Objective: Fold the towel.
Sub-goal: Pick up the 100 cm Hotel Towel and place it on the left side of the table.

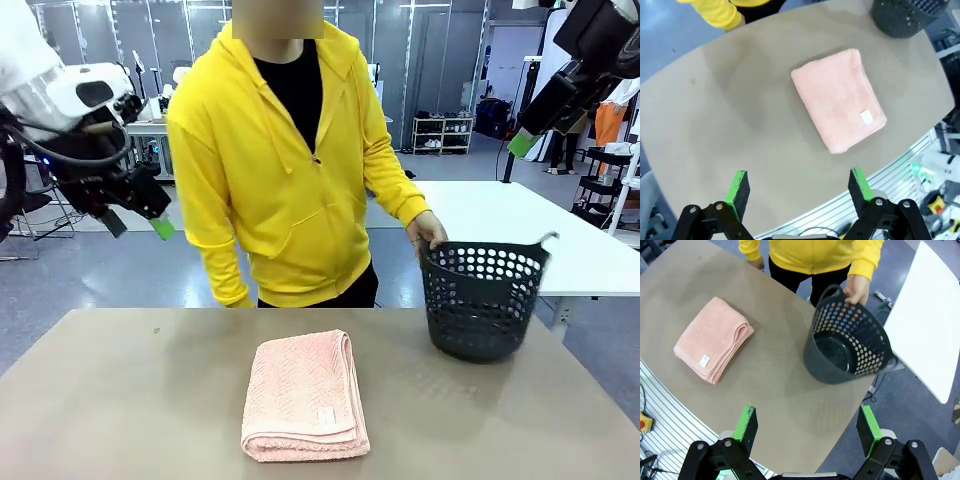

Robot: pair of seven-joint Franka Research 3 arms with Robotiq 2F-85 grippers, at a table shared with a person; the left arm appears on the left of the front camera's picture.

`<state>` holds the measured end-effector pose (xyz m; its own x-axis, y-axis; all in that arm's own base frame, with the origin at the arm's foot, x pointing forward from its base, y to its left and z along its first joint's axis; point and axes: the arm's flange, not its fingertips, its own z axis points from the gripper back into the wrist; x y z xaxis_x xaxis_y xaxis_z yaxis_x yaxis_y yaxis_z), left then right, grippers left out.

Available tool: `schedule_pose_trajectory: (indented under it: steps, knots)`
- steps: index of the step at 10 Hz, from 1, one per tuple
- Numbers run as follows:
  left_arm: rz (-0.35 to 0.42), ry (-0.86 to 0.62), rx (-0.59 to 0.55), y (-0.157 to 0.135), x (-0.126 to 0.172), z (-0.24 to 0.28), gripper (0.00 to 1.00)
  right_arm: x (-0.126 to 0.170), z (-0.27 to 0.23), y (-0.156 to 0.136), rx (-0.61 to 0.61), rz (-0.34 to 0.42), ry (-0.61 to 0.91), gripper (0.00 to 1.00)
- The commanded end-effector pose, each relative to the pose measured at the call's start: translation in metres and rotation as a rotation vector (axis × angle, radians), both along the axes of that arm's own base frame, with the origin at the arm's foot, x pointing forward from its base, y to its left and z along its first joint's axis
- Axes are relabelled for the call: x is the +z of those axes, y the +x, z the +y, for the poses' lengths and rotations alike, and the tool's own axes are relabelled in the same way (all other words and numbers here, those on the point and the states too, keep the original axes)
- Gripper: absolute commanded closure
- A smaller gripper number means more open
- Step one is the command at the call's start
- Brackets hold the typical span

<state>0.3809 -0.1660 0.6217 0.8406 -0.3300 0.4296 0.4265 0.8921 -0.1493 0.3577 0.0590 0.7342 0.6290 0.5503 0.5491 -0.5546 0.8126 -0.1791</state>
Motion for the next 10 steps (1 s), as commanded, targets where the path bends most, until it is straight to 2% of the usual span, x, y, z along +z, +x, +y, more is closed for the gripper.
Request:
schedule_pose_trajectory:
  steps: [1, 7, 10]
  knots:
    - [0.006, -0.118, 0.021, 0.003, -0.036, -0.003, 0.00, 0.000, 0.000, -0.001, -0.009, -0.002, -0.006, 0.00]
    - [0.109, -0.306, 0.079, 0.021, -0.186, -0.020, 0.00, 0.000, 0.000, -0.001, -0.009, -0.002, -0.006, 0.00]
    - [0.154, -0.419, 0.114, 0.024, -0.236, -0.029, 0.00, 0.000, 0.000, -0.001, -0.009, -0.002, -0.006, 0.00]
